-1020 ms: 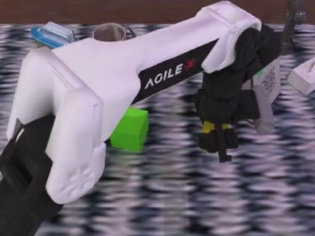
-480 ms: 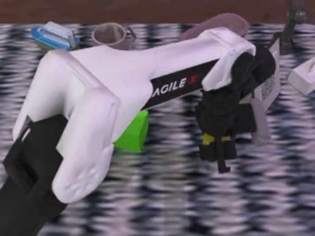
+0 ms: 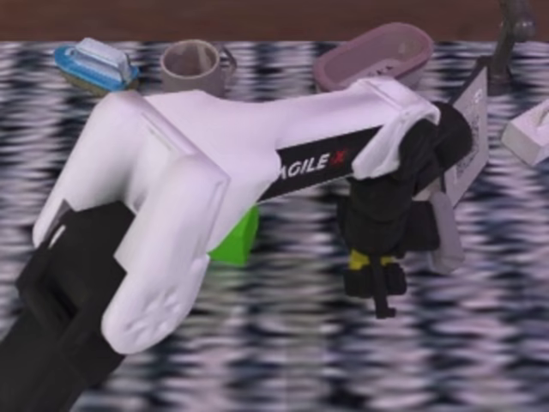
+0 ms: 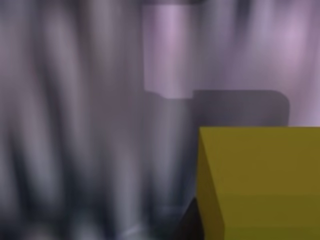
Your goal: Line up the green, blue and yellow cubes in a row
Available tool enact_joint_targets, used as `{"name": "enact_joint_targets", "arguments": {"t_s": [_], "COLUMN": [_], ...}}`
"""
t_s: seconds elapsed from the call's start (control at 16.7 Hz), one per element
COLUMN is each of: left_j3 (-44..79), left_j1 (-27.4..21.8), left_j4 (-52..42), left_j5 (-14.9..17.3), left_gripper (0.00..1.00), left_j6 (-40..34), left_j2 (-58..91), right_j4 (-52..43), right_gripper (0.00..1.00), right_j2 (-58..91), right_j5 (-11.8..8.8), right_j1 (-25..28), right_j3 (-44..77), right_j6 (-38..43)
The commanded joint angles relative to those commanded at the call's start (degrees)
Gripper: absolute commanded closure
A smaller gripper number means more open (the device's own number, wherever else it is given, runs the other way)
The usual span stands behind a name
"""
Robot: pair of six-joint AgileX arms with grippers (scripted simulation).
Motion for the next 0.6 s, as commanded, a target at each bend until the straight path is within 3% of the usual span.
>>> {"name": "enact_joint_targets", "arguments": {"t_s": [0.6], "left_j3": [0.0], "left_j1": [0.0], "left_j4": [0.0], "left_j5": [0.0], "left_gripper": [0.17], "left_j6": [0.0], "left_j2": [0.0], "right_j4": [0.0], "right_gripper": [0.0], "right_j2": [0.0], "right_j5": [0.0], "right_j1": [0.0], "right_j3": [0.0], "right_j6": [0.0]}}
